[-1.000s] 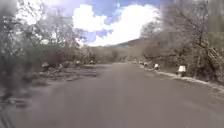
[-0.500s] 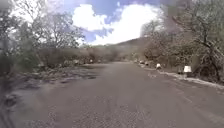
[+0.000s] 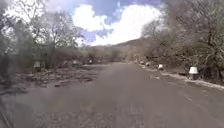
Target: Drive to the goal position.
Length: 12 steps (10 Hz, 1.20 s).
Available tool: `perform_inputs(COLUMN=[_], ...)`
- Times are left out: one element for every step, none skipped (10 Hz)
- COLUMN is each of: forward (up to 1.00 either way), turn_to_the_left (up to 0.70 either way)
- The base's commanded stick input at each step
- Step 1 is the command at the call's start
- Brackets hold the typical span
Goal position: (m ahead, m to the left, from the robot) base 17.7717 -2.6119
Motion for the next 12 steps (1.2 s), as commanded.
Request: perform_inputs(forward=[0.70,0.70,0.70,0.70,0.70,0.70,0.70,0.70,0.70,0.70,0.70,0.70], turn_to_the_left=[0.00,0.00,0.00,0.00,0.00,0.00,0.00,0.00,0.00,0.00,0.00,0.00])
